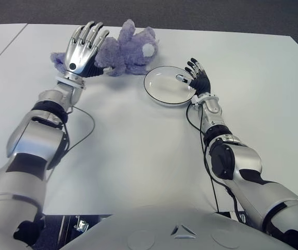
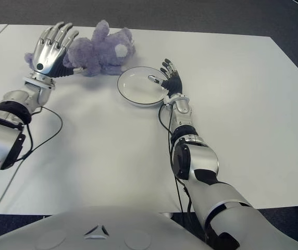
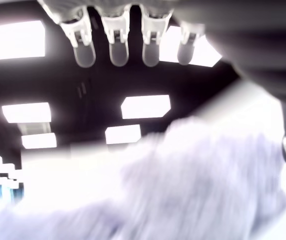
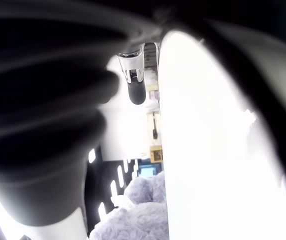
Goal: Put the doll into the plate.
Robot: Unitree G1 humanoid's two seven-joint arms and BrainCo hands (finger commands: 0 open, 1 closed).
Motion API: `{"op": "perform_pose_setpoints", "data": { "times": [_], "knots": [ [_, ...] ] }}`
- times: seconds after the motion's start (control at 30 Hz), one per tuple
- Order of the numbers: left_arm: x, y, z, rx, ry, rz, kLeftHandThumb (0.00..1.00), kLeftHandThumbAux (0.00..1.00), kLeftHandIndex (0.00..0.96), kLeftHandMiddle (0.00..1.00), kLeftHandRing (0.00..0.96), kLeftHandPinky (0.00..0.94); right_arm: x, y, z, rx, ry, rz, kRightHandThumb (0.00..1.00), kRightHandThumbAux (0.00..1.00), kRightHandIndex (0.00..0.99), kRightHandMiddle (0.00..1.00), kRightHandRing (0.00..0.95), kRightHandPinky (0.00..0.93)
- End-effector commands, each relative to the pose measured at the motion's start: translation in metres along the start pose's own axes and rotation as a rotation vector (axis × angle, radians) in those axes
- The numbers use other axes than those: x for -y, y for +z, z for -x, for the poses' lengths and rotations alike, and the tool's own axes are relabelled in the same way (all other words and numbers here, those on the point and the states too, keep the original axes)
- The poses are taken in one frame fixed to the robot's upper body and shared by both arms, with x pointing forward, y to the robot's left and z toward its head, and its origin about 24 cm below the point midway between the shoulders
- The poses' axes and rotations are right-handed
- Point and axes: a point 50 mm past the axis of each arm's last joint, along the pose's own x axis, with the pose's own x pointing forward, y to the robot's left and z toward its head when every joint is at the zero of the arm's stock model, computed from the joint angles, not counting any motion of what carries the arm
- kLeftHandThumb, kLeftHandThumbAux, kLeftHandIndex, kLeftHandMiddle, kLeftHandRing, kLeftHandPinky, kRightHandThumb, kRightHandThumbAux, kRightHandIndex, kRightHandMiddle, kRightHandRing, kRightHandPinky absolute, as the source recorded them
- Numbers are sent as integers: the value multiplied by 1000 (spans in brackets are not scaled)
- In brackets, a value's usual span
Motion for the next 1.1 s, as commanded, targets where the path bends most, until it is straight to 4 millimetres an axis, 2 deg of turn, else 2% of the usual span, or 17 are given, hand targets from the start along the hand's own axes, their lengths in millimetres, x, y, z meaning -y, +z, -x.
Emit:
{"op": "perform_pose_setpoints", "data": {
  "times": [0.03,0.27,0.67,0.87,1.1],
  "knots": [
    [10,-9,13,65,-217,-95,4,458,45,0,0,0,-10,-112,70,-481,-48,-147,0,925,63,83,78,123],
    [9,-19,15,65,-281,-178,0,484,25,0,0,0,-8,-111,69,-478,-51,-154,0,948,67,86,81,127],
    [0,-30,2,33,-336,-257,0,487,5,0,0,0,-5,-110,69,-471,-57,-164,0,968,73,91,88,129],
    [1,-28,-2,38,-373,-255,0,495,24,0,0,0,-3,-109,69,-469,-61,-159,0,970,73,90,88,129],
    [7,-13,-14,36,-449,-236,0,531,44,0,0,0,-1,-109,69,-465,-73,-156,1,989,83,104,104,152]
  ]
}}
